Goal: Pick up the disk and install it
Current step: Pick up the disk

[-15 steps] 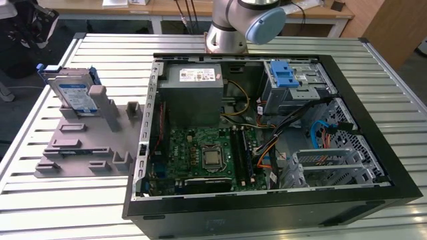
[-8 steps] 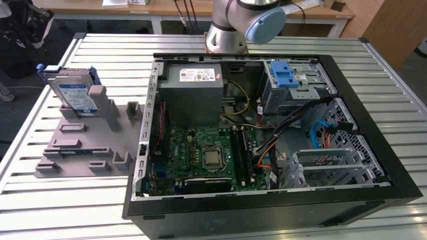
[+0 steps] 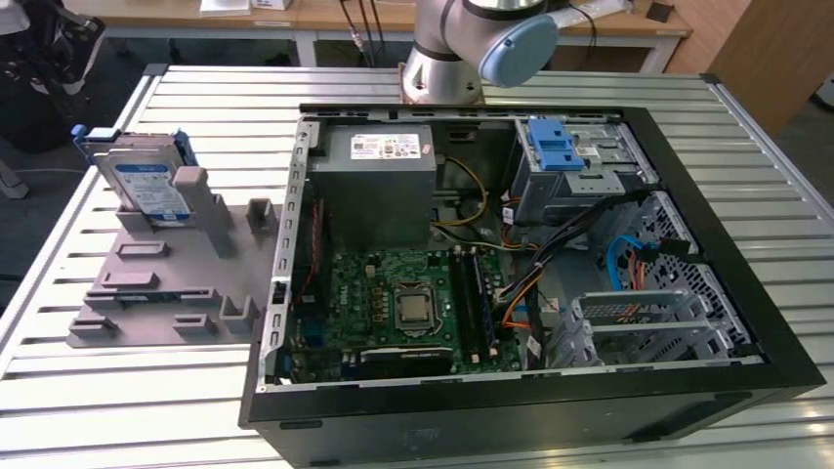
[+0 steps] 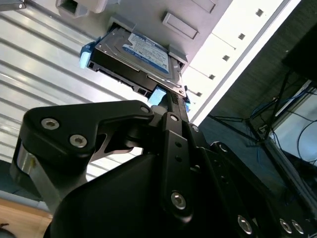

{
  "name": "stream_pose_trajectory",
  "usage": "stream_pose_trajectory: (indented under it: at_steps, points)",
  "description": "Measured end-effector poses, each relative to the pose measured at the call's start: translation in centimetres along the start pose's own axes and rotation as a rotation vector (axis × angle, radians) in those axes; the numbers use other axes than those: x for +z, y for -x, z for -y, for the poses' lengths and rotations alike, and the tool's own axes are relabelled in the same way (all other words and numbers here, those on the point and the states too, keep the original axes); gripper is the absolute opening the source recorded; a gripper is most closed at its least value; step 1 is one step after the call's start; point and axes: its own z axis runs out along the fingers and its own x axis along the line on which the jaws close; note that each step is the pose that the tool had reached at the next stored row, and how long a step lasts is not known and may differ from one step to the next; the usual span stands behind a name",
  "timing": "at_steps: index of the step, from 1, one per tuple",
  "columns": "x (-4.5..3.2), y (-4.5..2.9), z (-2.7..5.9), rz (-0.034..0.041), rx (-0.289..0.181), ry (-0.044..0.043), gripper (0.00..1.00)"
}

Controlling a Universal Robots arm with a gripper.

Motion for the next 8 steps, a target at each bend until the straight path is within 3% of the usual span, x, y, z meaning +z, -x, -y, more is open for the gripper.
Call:
stream_pose_trajectory:
  at_steps: [8]
  points:
    - [0.10, 0.00, 0.00, -0.0061, -0.145, -0.0021, 0.11]
